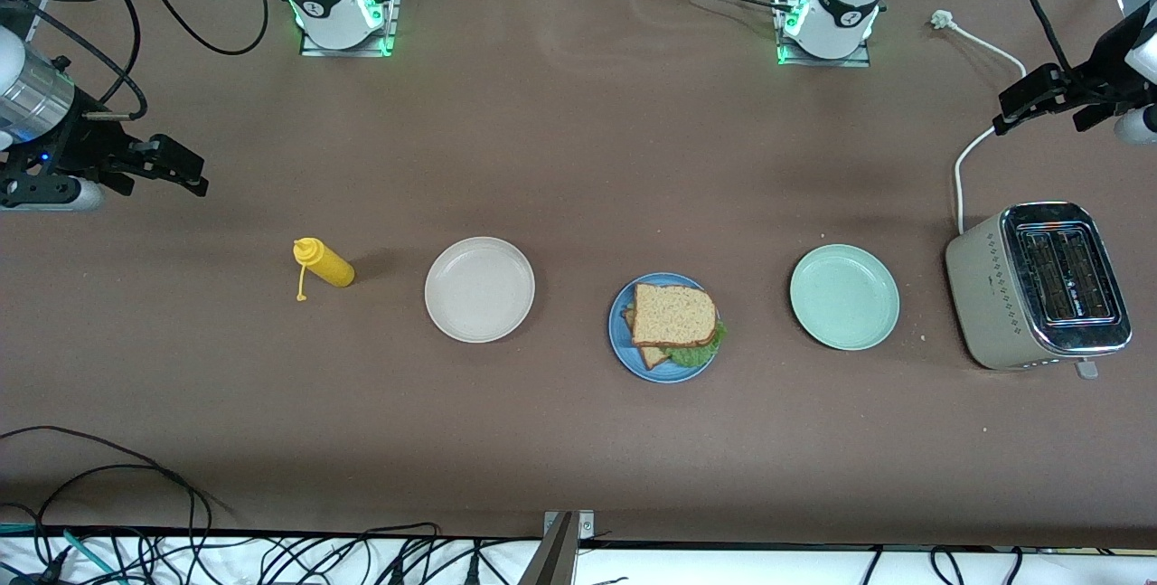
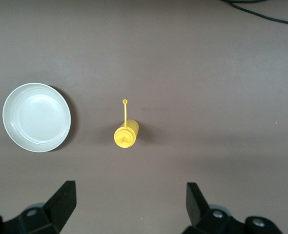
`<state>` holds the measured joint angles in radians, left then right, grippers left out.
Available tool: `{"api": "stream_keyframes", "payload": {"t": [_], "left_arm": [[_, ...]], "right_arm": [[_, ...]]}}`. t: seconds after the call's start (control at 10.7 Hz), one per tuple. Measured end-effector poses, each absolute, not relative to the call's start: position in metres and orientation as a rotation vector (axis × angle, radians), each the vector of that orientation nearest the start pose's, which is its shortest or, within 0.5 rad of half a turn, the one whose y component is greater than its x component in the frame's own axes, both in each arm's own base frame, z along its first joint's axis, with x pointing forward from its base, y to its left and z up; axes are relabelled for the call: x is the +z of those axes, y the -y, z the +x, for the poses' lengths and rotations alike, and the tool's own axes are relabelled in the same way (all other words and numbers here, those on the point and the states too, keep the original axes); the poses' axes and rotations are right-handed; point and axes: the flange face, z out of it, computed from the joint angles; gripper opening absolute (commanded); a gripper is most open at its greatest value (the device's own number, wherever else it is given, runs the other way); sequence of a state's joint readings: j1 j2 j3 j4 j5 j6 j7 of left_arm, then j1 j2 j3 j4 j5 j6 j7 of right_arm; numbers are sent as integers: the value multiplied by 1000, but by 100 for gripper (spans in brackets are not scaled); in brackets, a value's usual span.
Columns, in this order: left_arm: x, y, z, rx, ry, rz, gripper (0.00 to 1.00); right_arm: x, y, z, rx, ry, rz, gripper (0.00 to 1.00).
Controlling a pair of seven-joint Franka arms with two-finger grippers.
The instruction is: Make sandwich in blue plate with both arms
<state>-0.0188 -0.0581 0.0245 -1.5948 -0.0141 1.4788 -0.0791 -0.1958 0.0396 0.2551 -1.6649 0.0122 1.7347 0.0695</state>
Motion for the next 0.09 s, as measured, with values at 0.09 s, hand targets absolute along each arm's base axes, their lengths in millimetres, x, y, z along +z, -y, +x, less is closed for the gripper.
{"api": "stream_keyframes", "payload": {"t": [0.09], "left_arm": [[637, -2, 527, 93, 132, -3151, 100]], "right_arm": [[572, -33, 576, -47, -19, -3116, 100]]}}
